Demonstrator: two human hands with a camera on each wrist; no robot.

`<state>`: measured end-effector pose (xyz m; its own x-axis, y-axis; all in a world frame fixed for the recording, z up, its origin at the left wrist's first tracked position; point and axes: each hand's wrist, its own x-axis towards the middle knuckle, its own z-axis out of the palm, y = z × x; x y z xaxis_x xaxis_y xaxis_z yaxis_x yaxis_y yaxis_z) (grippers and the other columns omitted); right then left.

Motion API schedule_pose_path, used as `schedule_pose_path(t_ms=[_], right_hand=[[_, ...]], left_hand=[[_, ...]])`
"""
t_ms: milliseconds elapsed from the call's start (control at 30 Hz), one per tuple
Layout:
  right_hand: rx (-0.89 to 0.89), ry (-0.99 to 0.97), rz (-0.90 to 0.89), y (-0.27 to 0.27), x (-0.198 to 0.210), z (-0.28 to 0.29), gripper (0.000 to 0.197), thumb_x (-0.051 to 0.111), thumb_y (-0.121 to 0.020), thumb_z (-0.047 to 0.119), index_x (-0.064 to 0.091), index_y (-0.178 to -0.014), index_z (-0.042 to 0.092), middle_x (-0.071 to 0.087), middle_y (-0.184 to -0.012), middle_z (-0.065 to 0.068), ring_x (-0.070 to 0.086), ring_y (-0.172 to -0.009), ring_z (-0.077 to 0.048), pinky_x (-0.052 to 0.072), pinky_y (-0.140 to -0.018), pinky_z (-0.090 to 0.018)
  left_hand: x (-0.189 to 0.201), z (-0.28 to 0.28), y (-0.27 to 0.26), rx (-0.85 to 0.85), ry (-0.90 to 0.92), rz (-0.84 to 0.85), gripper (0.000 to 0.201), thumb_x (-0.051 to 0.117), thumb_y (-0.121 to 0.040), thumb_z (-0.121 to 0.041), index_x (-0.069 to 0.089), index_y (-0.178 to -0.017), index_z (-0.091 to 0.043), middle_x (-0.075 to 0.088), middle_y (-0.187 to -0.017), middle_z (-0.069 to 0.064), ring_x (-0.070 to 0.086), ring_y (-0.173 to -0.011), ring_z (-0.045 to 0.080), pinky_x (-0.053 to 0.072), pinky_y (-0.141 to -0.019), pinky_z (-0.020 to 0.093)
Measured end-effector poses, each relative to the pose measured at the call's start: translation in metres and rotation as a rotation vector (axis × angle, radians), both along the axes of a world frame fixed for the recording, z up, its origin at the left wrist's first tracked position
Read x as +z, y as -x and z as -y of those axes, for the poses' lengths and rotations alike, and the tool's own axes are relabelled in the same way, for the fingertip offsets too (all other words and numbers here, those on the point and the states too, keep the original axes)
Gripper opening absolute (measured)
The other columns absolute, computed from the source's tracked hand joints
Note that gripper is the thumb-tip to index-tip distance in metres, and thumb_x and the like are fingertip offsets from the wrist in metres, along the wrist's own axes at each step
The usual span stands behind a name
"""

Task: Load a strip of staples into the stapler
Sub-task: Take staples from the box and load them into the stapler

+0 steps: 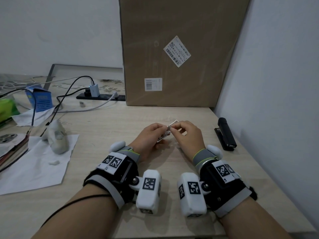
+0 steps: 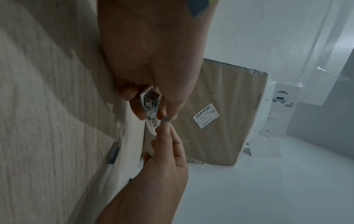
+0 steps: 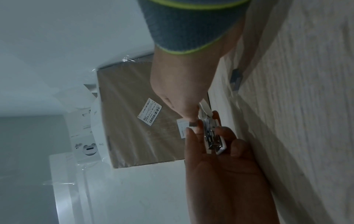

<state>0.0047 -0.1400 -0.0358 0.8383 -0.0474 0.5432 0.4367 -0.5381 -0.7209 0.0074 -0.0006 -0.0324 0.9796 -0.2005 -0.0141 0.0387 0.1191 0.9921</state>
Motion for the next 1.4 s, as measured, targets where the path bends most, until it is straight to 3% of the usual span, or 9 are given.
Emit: schedule_pose_path(t_ms=[133, 300, 566, 633, 700, 766, 900, 1066, 1399], right_hand=[[0.008, 0.082, 0.035, -0.0005, -0.0004, -0.0002, 0.008, 0.067, -0.080, 0.017, 0.073, -0.083, 0.015, 0.061, -0.079, 0.006, 0.053, -0.078, -0.013, 0.037, -0.067, -0.014], [0.033, 0.078, 0.106, 0.0010, 0.0026, 0.0006, 0.016, 0.068, -0.077, 0.012, 0.072, -0.093, 0.014, 0.064, -0.083, 0.004, 0.058, -0.079, -0.017, 0.047, -0.079, -0.029], [0.041, 0.108, 0.070, 0.0017, 0.0024, 0.0013, 0.009, 0.069, -0.078, 0.012, 0.073, -0.086, 0.012, 0.072, -0.085, -0.005, 0.060, -0.082, -0.017, 0.048, -0.080, -0.030], [0.013, 0.055, 0.065, 0.0007, 0.0025, 0.0020, 0.009, 0.069, -0.077, 0.012, 0.073, -0.086, 0.011, 0.072, -0.086, -0.006, 0.062, -0.082, -0.019, 0.048, -0.079, -0.027], [-0.008, -0.011, 0.065, -0.0002, 0.0028, 0.0025, 0.010, 0.069, -0.077, 0.011, 0.073, -0.086, 0.010, 0.072, -0.087, -0.006, 0.063, -0.081, -0.019, 0.045, -0.074, -0.014], [-0.005, -0.038, 0.055, 0.0006, 0.0035, 0.0020, 0.010, 0.068, -0.078, 0.010, 0.073, -0.086, 0.009, 0.072, -0.087, -0.006, 0.062, -0.077, -0.011, 0.039, -0.068, -0.004], [0.063, -0.039, 0.033, 0.0031, 0.0040, 0.0005, 0.011, 0.068, -0.078, 0.010, 0.074, -0.087, 0.011, 0.070, -0.086, -0.002, 0.058, -0.075, 0.006, 0.036, -0.068, -0.001], [0.143, -0.010, 0.039, 0.0018, 0.0014, -0.0025, 0.011, 0.074, -0.073, 0.011, 0.076, -0.084, 0.014, 0.070, -0.083, -0.007, 0.062, -0.081, -0.017, 0.049, -0.070, -0.019], [0.157, -0.006, 0.059, 0.0018, 0.0016, -0.0033, 0.012, 0.076, -0.071, 0.011, 0.076, -0.083, 0.012, 0.070, -0.082, -0.009, 0.062, -0.084, -0.020, 0.048, -0.075, -0.019]], left_hand=[[-0.0035, -0.0001, -0.0008, 0.013, -0.064, 0.051, 0.016, 0.057, -0.091, -0.029, 0.057, -0.080, -0.018, 0.064, -0.083, 0.001, 0.048, -0.046, 0.007, 0.030, -0.046, 0.023], [-0.0045, 0.0000, -0.0009, 0.029, -0.071, 0.066, 0.018, 0.055, -0.093, -0.027, 0.057, -0.077, -0.018, 0.063, -0.078, 0.002, 0.049, -0.046, 0.009, 0.031, -0.045, 0.023], [-0.0024, 0.0007, 0.0007, 0.046, -0.068, 0.073, 0.021, 0.052, -0.094, -0.027, 0.060, -0.079, -0.017, 0.063, -0.080, 0.004, 0.049, -0.044, 0.007, 0.034, -0.042, 0.018], [-0.0024, 0.0015, -0.0005, 0.048, -0.056, 0.052, 0.023, 0.046, -0.097, -0.025, 0.062, -0.082, -0.016, 0.064, -0.088, 0.005, 0.051, -0.050, 0.009, 0.032, -0.043, 0.020], [-0.0019, 0.0027, -0.0011, 0.040, -0.023, 0.032, 0.027, 0.040, -0.098, -0.020, 0.064, -0.086, -0.016, 0.063, -0.097, 0.007, 0.053, -0.057, 0.013, 0.032, -0.046, 0.021], [-0.0019, 0.0026, -0.0008, 0.028, 0.011, 0.017, 0.029, 0.036, -0.099, -0.016, 0.064, -0.091, -0.017, 0.060, -0.100, 0.008, 0.053, -0.061, 0.015, 0.030, -0.050, 0.023], [-0.0013, 0.0023, -0.0014, 0.040, 0.021, -0.017, 0.028, 0.033, -0.096, -0.008, 0.058, -0.108, -0.014, 0.058, -0.092, 0.006, 0.050, -0.061, 0.014, 0.028, -0.051, 0.025], [-0.0009, 0.0019, -0.0035, -0.015, 0.123, -0.082, 0.023, 0.037, -0.093, -0.010, 0.059, -0.097, -0.005, 0.053, -0.084, 0.009, 0.044, -0.054, 0.010, 0.025, -0.047, 0.022], [-0.0021, 0.0001, -0.0067, -0.039, 0.236, -0.161, 0.023, 0.035, -0.097, -0.016, 0.054, -0.088, -0.007, 0.050, -0.074, 0.006, 0.045, -0.047, 0.008, 0.027, -0.039, 0.018]])
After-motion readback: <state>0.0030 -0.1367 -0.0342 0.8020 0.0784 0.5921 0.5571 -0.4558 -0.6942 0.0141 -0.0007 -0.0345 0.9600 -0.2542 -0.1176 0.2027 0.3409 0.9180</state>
